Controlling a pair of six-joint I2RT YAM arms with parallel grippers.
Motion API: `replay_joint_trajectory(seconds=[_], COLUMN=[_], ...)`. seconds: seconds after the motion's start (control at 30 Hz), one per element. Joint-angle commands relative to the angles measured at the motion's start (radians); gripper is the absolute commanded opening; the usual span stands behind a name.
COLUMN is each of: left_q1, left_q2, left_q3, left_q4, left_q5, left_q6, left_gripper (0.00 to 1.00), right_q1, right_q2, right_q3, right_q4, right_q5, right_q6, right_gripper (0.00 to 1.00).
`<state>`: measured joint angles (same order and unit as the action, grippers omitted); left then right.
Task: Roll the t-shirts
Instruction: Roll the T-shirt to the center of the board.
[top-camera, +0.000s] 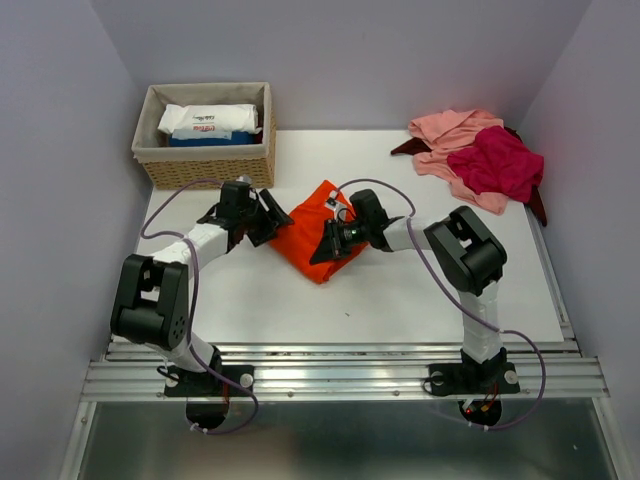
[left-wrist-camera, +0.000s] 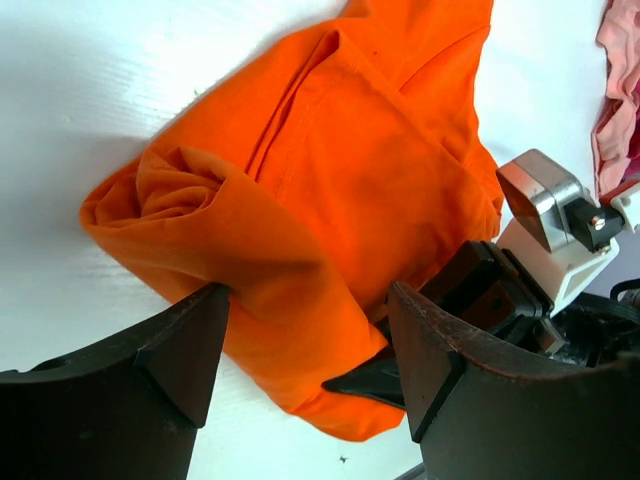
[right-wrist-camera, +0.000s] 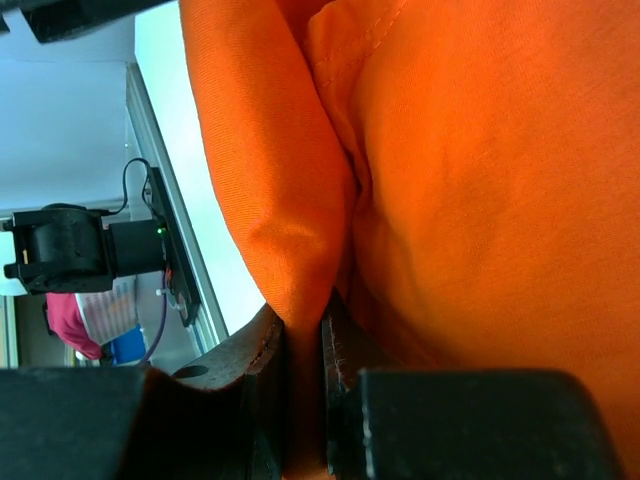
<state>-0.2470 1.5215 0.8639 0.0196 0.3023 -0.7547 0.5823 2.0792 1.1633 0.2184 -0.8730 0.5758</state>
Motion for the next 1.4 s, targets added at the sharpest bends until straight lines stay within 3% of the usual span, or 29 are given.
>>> replay_joint_trajectory(seconds=[0.0, 0.03, 0.1, 0.2, 0.23, 0.3, 0.37, 0.57, 0.63, 0.7, 0.73, 0.77, 0.87, 0.93, 1.03, 1.17, 1.37], left_q1=[-0.005, -0.005, -0.005, -0.003, -0.005, -0.005, -0.005, -0.008, -0.009, -0.014, -0.015, -0.015, -0.018, -0.018, -0.017, -0.018, -0.018], left_q2=[0.041, 0.049, 0.074, 0.101, 0.106, 0.12, 0.127, 0.163, 0.17, 0.174, 0.175, 0.177, 0.183, 0.192, 0.215, 0.25, 0.27], left_q3=[0.056, 0.06, 0.07, 0.087, 0.092, 0.104, 0.109, 0.13, 0.135, 0.142, 0.145, 0.149, 0.158, 0.165, 0.182, 0.21, 0.296], left_q4=[0.049, 0.052, 0.052, 0.056, 0.056, 0.057, 0.057, 0.063, 0.065, 0.066, 0.066, 0.066, 0.066, 0.063, 0.057, 0.04, -0.044], left_q5=[0.011, 0.009, 0.009, 0.015, 0.015, 0.017, 0.02, 0.027, 0.029, 0.032, 0.032, 0.034, 0.034, 0.032, 0.031, 0.021, -0.009], left_q6=[0.025, 0.026, 0.029, 0.035, 0.035, 0.04, 0.041, 0.048, 0.048, 0.046, 0.046, 0.046, 0.041, 0.041, 0.044, 0.06, 0.118], left_gripper=[0.75, 0.74, 0.74, 0.74, 0.74, 0.73, 0.73, 0.73, 0.73, 0.73, 0.73, 0.73, 0.73, 0.73, 0.72, 0.72, 0.73], right_q1=[-0.01, -0.01, -0.01, -0.01, -0.01, -0.01, -0.01, -0.01, 0.0, 0.04, 0.059, 0.077, 0.142, 0.163, 0.163, 0.163, 0.195], right_q2=[-0.002, -0.007, -0.025, -0.065, -0.079, -0.128, -0.165, -0.329, -0.363, -0.399, -0.403, -0.401, -0.331, -0.294, -0.226, -0.163, -0.197], right_q3=[-0.007, -0.008, -0.013, -0.025, -0.028, -0.033, -0.034, -0.063, -0.062, -0.038, -0.022, -0.007, 0.053, 0.079, 0.081, 0.056, 0.035], right_q4=[0.045, 0.045, 0.042, 0.026, 0.006, -0.03, -0.098, -0.218, -0.275, -0.336, -0.356, -0.373, -0.422, -0.425, -0.412, -0.419, -0.43], right_q5=[-0.001, 0.002, 0.019, 0.048, 0.071, 0.107, 0.184, 0.362, 0.422, 0.541, 0.584, 0.641, 0.696, 0.715, 0.727, 0.854, 0.953], right_q6=[0.002, 0.002, 0.001, -0.004, -0.01, -0.02, -0.04, -0.079, -0.103, -0.125, -0.149, -0.162, -0.195, -0.206, -0.203, -0.194, -0.192], right_gripper=[0.17, 0.2, 0.39, 0.59, 0.75, 0.88, 0.96, 1.0, 0.99, 0.84, 0.76, 0.51, 0.15, 0.05, 0.03, 0.01, 0.01])
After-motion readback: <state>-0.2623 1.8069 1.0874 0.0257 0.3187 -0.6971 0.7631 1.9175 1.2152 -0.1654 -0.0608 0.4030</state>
